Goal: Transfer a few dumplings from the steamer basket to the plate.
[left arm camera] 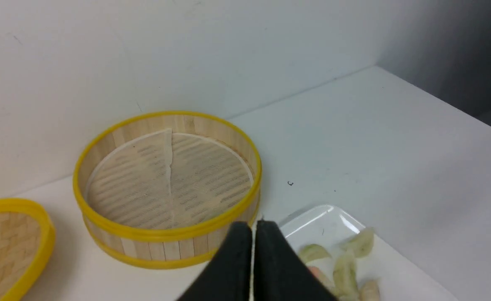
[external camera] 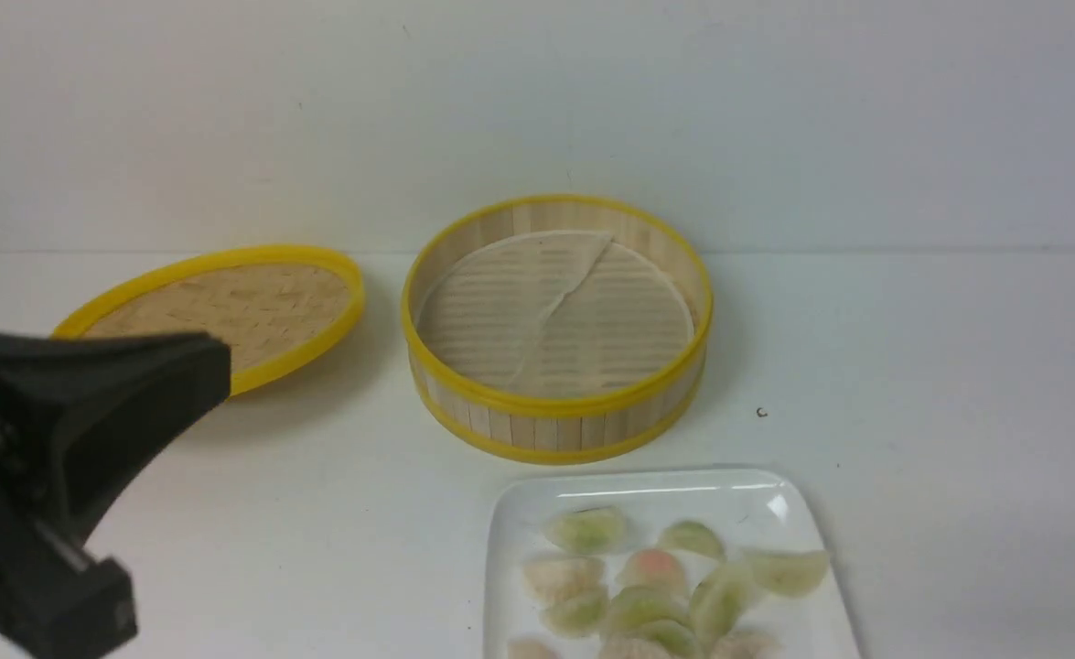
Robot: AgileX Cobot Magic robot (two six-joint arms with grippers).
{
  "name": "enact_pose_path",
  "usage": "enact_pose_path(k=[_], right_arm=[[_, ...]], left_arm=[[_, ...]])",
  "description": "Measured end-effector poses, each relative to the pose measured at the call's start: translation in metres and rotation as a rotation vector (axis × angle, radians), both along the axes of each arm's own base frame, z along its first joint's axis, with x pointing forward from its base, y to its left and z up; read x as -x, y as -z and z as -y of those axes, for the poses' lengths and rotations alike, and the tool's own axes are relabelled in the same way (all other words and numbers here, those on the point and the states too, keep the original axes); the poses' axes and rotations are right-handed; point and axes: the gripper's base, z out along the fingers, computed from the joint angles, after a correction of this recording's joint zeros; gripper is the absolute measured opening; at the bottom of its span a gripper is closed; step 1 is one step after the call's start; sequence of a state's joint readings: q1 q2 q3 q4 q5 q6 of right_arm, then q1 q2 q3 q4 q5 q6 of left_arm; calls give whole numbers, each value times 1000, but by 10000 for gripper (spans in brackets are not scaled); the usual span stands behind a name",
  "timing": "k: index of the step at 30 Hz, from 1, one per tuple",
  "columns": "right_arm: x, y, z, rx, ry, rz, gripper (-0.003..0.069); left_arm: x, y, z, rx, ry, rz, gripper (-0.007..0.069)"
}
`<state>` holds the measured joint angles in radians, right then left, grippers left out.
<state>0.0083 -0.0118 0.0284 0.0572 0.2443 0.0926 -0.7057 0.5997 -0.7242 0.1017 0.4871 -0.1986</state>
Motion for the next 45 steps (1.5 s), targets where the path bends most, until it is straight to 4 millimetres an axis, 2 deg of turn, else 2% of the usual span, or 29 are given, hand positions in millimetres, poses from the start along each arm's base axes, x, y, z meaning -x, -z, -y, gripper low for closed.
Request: enact_pose_path(k=[4, 13, 17, 20, 25, 26, 27, 31, 35, 45], right_arm=[[0, 0, 0, 0, 0, 0, -10], [0, 0, 0, -1, 0, 0, -10], [0, 0, 0, -3, 0, 0, -10], [0, 0, 0, -3, 0, 0, -10], [0, 0, 0, -3, 0, 0, -10], [0, 0, 0, -3, 0, 0, -10], [0, 0, 0, -3, 0, 0, -10], [0, 0, 0, -3, 0, 0, -10], [0, 0, 0, -3, 0, -1, -10], [0, 0, 0, -3, 0, -2, -10]], left_arm=[[11, 15, -10, -9, -3, 12, -6], [15, 15, -17, -35, -21, 63, -6], [17, 25, -23, -48, -55, 63, -6], [22, 41, -35, -41, -132, 60, -6], [36, 104, -57, 0, -356, 96, -6], [36, 106, -58, 7, -363, 102, -6], [39, 128, -62, 12, -429, 125, -6], [38, 171, -67, -14, -539, 116, -6], [37, 186, -69, -41, -589, 74, -6], [39, 193, -69, -104, -579, 11, -6]])
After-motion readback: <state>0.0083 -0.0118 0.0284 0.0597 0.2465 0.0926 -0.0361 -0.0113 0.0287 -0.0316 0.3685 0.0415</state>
